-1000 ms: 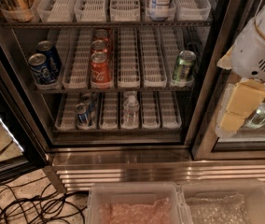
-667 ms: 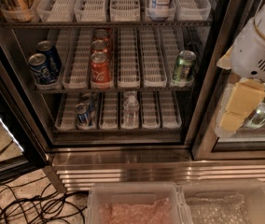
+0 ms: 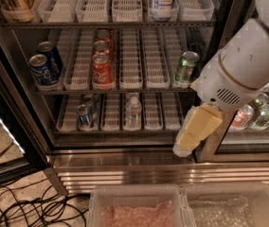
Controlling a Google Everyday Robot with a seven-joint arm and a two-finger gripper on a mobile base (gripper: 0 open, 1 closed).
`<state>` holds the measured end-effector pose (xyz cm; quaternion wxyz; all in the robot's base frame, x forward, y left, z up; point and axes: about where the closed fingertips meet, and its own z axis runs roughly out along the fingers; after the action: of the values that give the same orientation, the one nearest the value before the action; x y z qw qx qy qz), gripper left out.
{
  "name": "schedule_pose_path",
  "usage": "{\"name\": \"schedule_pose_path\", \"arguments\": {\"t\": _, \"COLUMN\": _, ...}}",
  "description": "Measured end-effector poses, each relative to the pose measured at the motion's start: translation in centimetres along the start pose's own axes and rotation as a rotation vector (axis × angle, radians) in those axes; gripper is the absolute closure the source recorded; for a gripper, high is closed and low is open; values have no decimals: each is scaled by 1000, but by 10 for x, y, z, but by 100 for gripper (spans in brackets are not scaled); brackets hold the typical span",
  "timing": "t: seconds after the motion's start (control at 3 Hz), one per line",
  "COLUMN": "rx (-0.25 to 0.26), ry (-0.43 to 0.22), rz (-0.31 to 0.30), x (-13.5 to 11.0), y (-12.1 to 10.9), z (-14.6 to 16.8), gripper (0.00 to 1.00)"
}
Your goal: Pick coke can from middle shelf of fridge
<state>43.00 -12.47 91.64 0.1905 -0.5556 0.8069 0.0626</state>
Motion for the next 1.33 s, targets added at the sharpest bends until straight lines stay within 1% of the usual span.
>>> {"name": "schedule_pose_path", "arguments": {"t": 0.33, "rx": 13, "ry": -23, "rz": 131, "x": -21, "y": 7, "z": 26, "gripper": 0}}
{"name": "schedule_pose_path", "arguments": {"t": 0.67, "rx": 16, "ry": -27, "rz": 215, "x": -22, "y": 7, "z": 25, "gripper": 0}}
{"name": "schedule_pose_path", "arguments": {"t": 1.0, "rx": 16, "ry": -27, "rz": 215, "x": -22, "y": 7, "z": 25, "gripper": 0}}
{"name": "schedule_pose_path", "arguments": {"t": 1.33, "rx": 6, "ry": -77, "rz": 253, "x": -32, "y": 9, "z": 42, "gripper": 0}}
